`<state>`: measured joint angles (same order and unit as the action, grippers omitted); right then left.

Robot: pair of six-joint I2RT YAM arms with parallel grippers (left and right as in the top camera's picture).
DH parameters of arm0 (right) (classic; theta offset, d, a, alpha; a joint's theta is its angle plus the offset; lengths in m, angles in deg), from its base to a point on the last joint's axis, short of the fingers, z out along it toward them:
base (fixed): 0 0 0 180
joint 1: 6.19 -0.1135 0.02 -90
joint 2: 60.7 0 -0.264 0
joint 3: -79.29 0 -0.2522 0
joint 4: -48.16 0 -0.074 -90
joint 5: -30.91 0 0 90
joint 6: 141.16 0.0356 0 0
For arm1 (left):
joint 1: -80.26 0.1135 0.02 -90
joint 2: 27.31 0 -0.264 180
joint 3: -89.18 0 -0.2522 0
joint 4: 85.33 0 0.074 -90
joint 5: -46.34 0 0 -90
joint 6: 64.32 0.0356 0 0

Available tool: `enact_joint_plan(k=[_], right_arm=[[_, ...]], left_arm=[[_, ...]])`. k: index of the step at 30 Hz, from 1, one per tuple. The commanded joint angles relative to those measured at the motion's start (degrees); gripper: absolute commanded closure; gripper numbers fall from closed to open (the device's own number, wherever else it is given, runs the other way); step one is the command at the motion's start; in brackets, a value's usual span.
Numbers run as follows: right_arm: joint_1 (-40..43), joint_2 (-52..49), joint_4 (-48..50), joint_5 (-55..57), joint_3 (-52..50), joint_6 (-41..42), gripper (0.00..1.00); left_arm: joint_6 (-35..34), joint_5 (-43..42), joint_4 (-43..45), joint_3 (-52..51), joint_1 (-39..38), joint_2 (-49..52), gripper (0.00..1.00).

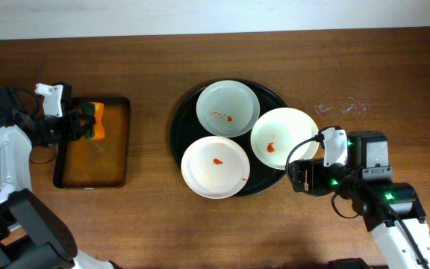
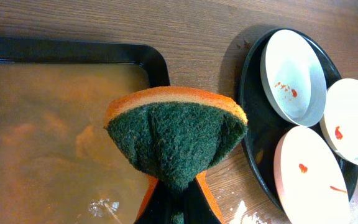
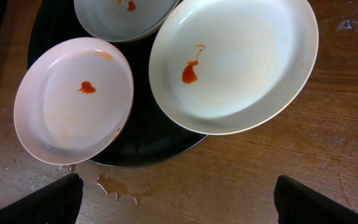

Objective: Clean dirty plates on tray and stack at the side
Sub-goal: 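Lift the sponge with the left gripper out of the tray, then grasp the rim of the lower-left plate with the right gripper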

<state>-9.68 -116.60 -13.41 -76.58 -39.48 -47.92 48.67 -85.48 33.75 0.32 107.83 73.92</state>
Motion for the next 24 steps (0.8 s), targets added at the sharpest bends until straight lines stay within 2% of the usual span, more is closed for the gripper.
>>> enact_joint_plan(k=[1, 9, 13, 17, 19, 24], right_arm=[[-0.26, -0.09, -0.02, -0.31, 1.09, 0.44, 0.01], [-0.26, -0.09, 0.07, -1.49, 1.09, 0.46, 0.01], [-0.26, -0.09, 1.88, -6.03, 1.09, 0.46, 0.01], [-0.26, -0.15, 4.42, -13.55, 1.09, 0.50, 0.00], [-0.28, -1.95, 4.55, -14.03, 1.09, 4.79, 0.13], [-0.33, -12.15, 5.31, -21.66, 1.09, 6.73, 0.22]], left_arm=[[1.16, -1.92, 0.20, 1.25, 0.66, -1.53, 1.00], [1.14, -1.84, 0.79, 1.31, 1.92, -3.39, 1.00], [0.46, 2.93, 1.01, 1.31, -0.37, -6.56, 1.00], [-0.66, 6.49, 0.94, 1.31, -8.90, -9.53, 1.00], [-1.05, 7.17, 0.92, 1.31, -17.31, -9.88, 1.00], [-1.05, 7.87, 1.49, 1.31, -32.98, -9.86, 1.00]])
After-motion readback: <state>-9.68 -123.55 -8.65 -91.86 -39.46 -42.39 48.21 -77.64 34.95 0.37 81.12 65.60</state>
